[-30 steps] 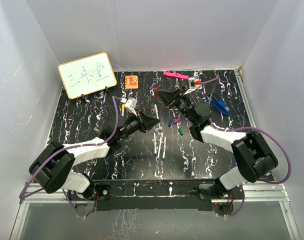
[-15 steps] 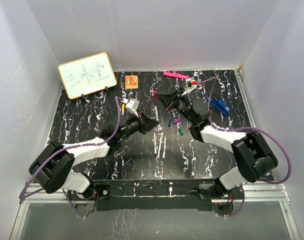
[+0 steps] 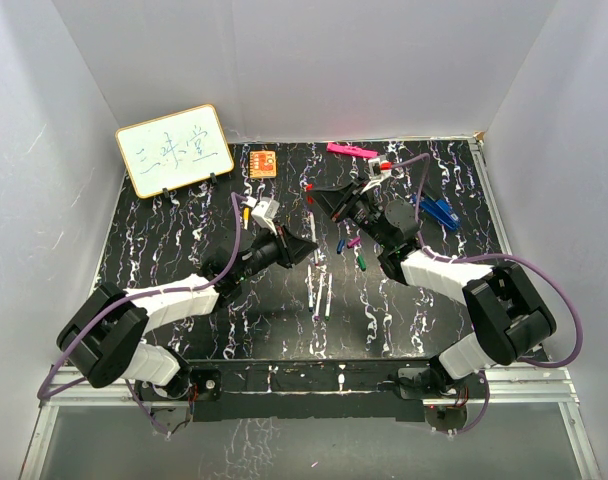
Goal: Insert the pens into the pen caps
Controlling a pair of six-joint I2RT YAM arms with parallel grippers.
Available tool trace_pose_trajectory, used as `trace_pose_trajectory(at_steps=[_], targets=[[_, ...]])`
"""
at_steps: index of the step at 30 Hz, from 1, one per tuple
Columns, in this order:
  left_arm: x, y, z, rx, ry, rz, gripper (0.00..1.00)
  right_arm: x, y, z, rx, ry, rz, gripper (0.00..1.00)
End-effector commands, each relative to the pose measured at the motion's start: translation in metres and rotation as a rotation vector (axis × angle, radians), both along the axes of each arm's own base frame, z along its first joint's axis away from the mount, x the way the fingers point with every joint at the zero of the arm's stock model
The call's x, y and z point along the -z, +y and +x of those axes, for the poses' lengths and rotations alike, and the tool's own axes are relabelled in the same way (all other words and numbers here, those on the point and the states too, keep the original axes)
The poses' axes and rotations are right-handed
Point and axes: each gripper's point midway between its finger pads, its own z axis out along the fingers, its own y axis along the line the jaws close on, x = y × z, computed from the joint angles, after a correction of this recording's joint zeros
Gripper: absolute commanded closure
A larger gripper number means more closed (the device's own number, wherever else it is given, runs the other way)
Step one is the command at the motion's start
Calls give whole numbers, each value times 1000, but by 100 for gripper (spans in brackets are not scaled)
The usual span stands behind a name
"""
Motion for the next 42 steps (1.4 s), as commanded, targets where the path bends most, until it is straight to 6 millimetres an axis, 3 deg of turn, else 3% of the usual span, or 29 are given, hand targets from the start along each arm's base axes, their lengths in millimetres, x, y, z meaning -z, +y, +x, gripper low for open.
trace_pose_trajectory(at_steps=[1, 42], targets=[[-37, -3, 7, 1, -80, -51, 100, -28, 0, -10, -14, -89, 26, 100], [-38, -1, 10, -27, -75, -57, 100, -15, -2, -15, -14, -73, -6, 100]])
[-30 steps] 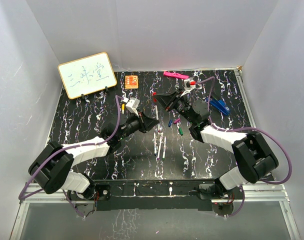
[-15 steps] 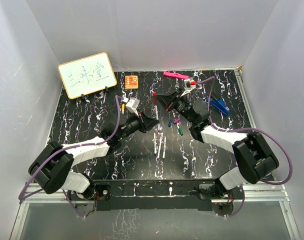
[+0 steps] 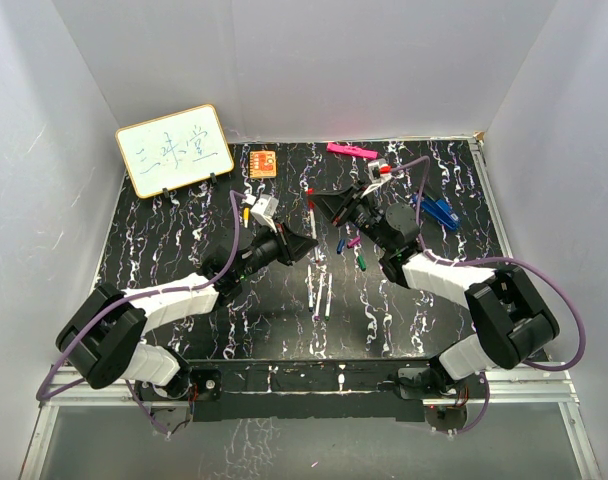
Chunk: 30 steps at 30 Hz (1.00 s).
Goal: Insert the pens into the pen caps
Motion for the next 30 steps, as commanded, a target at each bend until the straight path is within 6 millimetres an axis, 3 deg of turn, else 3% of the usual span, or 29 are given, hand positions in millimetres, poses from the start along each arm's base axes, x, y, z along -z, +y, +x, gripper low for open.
trace_pose_trajectory(at_steps=[1, 30], targets=[[-29, 0, 7, -15, -61, -47, 100, -21, -1, -10, -12, -71, 20, 100], [-33, 5, 16, -58, -33, -94, 100, -13, 7, -19, -53, -49, 5, 100]])
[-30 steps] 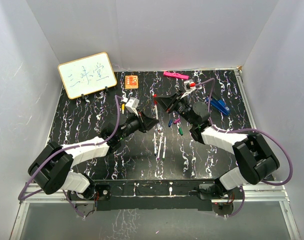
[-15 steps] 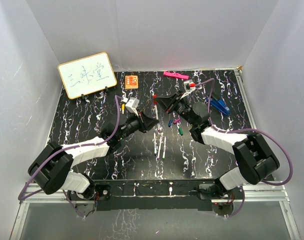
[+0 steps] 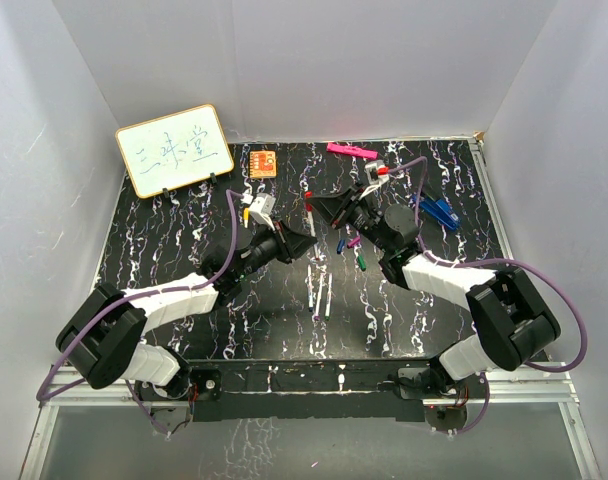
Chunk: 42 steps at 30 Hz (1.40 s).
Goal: Insert the pens into the pen caps
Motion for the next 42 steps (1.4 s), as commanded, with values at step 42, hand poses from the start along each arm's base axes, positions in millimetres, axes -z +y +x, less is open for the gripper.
trace_pose_trajectory(at_steps=[42], targets=[[-82, 50, 56, -198, -167, -149, 100, 94, 42, -31, -119, 181, -348, 100]])
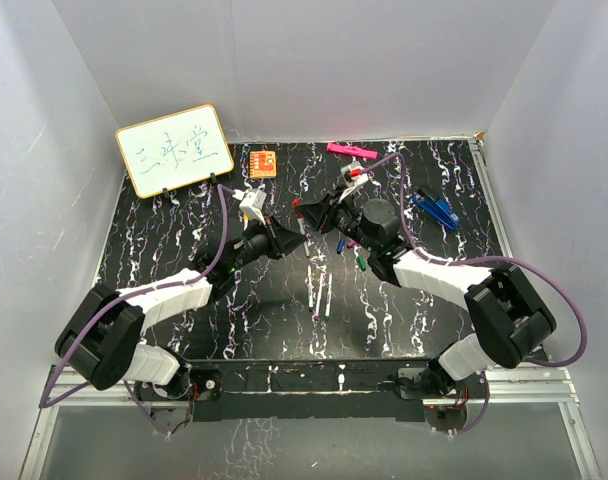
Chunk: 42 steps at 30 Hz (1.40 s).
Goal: Insert the pens into the pen caps
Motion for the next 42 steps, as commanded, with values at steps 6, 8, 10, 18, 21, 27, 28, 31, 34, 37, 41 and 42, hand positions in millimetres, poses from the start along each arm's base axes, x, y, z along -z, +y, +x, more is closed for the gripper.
trace_pose_trajectory(at_steps=[6, 8, 10, 18, 21, 27, 28, 31, 34, 37, 41, 42], targets=[[-99, 36, 44, -205, -262, -161, 100, 75, 17, -33, -104, 185, -179, 100], [-100, 38, 45, -211, -265, -163, 100, 78, 18, -34, -106, 188, -189, 100], [-102, 40, 45, -217, -269, -167, 100, 81, 19, -36, -109, 191, -197, 100], [-92, 43, 46, -219, -253, -125, 100, 73, 12, -30, -40, 170, -181, 100], [-83, 48, 46, -234, -245, -69, 100, 61, 7, -22, 9, 145, -185, 100], [-67, 70, 41, -301, -228, 58, 100, 29, -7, -8, 101, 51, -211, 84], [-67, 73, 39, -308, -233, 80, 100, 22, -10, -6, 118, 31, -216, 80], [-64, 84, 33, -319, -243, 156, 100, 0, -20, -2, 170, -24, -215, 65], [-61, 87, 26, -279, -270, 233, 100, -25, -26, -2, 196, -73, -187, 50], [-51, 79, 17, -188, -255, 285, 100, -57, -25, -4, 183, -131, -129, 42], [-38, 62, 6, -69, -218, 276, 100, -92, -12, -9, 117, -198, -39, 40], [-37, 57, 2, -36, -214, 260, 100, -98, -8, -10, 99, -206, -19, 40]])
